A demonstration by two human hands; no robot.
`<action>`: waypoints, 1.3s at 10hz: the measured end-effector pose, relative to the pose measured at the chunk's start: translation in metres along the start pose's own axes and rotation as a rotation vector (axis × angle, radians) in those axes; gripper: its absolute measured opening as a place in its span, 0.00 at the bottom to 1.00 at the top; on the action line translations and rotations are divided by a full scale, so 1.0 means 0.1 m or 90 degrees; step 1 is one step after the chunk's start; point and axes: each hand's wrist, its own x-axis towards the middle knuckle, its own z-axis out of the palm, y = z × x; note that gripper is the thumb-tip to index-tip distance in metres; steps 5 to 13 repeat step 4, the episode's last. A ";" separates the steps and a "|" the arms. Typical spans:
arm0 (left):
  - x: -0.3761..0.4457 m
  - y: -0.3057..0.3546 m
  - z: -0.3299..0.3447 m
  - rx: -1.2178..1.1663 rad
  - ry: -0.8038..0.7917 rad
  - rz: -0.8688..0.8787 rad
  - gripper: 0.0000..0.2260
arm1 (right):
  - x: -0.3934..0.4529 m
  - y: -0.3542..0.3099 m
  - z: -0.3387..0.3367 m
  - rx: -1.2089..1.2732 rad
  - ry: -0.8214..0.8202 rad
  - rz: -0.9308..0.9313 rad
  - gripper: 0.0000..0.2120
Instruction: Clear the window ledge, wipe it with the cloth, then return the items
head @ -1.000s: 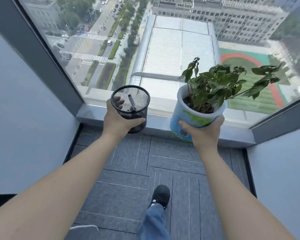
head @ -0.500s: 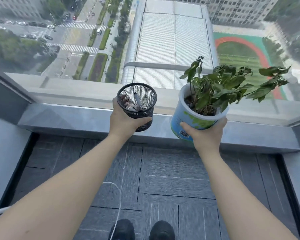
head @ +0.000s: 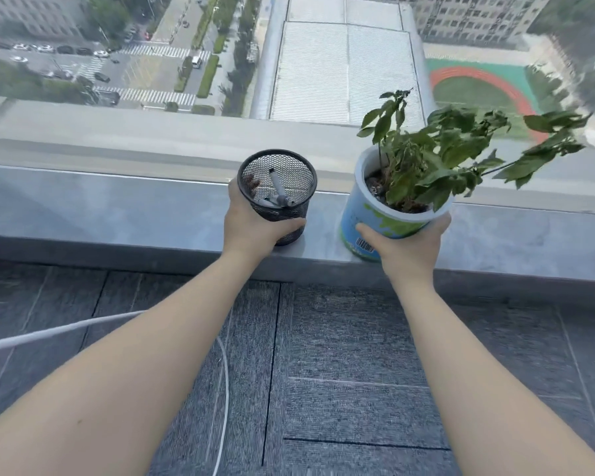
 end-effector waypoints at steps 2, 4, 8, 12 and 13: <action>0.03 -0.06 0.02 0.015 -0.002 -0.021 0.39 | -0.01 0.04 -0.01 -0.015 -0.030 0.026 0.47; -0.22 -0.10 -0.10 0.027 -0.030 -0.041 0.37 | -0.39 -0.04 -0.23 0.028 -0.054 0.094 0.42; -0.22 -0.10 -0.10 0.027 -0.030 -0.041 0.37 | -0.39 -0.04 -0.23 0.028 -0.054 0.094 0.42; -0.22 -0.10 -0.10 0.027 -0.030 -0.041 0.37 | -0.39 -0.04 -0.23 0.028 -0.054 0.094 0.42; -0.22 -0.10 -0.10 0.027 -0.030 -0.041 0.37 | -0.39 -0.04 -0.23 0.028 -0.054 0.094 0.42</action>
